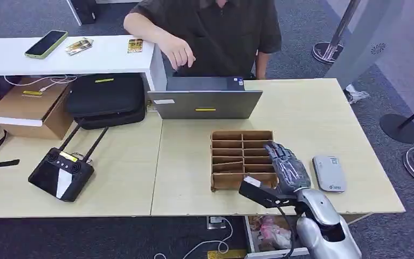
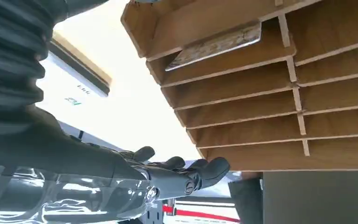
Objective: Pass the card to the sensor for recognition and then transmit it.
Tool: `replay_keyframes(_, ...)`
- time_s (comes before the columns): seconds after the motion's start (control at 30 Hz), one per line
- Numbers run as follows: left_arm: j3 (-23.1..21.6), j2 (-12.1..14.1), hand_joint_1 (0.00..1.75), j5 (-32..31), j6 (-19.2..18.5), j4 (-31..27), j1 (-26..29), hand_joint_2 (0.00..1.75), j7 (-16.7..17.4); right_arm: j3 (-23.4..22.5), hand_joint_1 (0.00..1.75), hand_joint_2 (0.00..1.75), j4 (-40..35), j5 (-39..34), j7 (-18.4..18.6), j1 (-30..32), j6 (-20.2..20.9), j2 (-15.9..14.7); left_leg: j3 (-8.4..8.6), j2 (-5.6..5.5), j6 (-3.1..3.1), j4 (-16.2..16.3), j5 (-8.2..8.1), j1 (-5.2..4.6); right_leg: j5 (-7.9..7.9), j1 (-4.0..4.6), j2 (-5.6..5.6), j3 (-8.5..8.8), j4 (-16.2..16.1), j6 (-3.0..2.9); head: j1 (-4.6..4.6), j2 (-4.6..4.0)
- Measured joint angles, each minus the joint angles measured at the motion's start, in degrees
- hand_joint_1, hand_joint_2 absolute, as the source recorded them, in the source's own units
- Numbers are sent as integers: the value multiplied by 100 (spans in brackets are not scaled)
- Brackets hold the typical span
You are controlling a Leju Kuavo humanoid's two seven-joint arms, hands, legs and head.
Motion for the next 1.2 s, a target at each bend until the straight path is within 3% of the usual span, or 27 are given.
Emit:
replay_keyframes(0.43, 0, 0, 0, -11, 20, 0, -17, 0, 0, -87, 0, 175, -63, 7, 9, 185, -2, -63, 1, 1, 0, 0, 0, 0, 0, 0, 1, 0, 0, 0, 0, 0)
replay_keyframes(0.47, 0, 0, 0, -9, 20, 0, -17, 0, 0, -96, 14, 175, -66, 9, 17, 185, -2, -63, 1, 1, 0, 0, 0, 0, 0, 0, 1, 0, 0, 0, 0, 0)
replay_keyframes(0.5, 0, 0, 0, -9, 20, 0, -16, 0, 0, -101, 103, 175, -68, 9, 28, 186, 0, -63, 1, 1, 0, 0, 0, 0, 0, 0, 1, 0, 0, 0, 0, 0)
replay_keyframes(0.57, 0, 0, 0, -7, 20, 0, -16, 0, 0, -103, 154, 175, -81, 15, 42, 190, 7, -63, 1, 1, 0, 0, 0, 0, 0, 0, 1, 0, 0, 0, 0, 0)
replay_keyframes(0.6, 0, 0, 0, -4, 22, 0, -16, 0, -2, -105, 159, 175, -92, 17, 46, 191, 13, -61, 1, 1, 0, 0, 0, 0, 0, 0, 1, 0, 0, 0, 0, 0)
replay_keyframes(0.7, 0, 0, 0, 46, 22, 0, -14, 0, -20, -118, 169, 175, -129, 39, 57, 198, 37, -61, 1, 1, 0, 0, 0, 0, 0, 0, 1, 0, 0, 0, 0, 0)
replay_keyframes(1.1, 0, -6, 0, 129, 41, 0, -5, 0, -66, -177, 169, 175, -157, 48, -28, 256, -61, -61, 1, 1, 0, 0, 0, 0, 0, 0, 1, 0, 0, 0, 0, 0)
replay_keyframes(1.2, 2, -100, 0, 188, 194, 0, -48, 0, -39, -177, 169, 175, -157, 37, -55, 254, -77, -61, 1, 0, 1, 0, 1, -2, 1, -1, -1, 0, 0, 1, -2, 0)
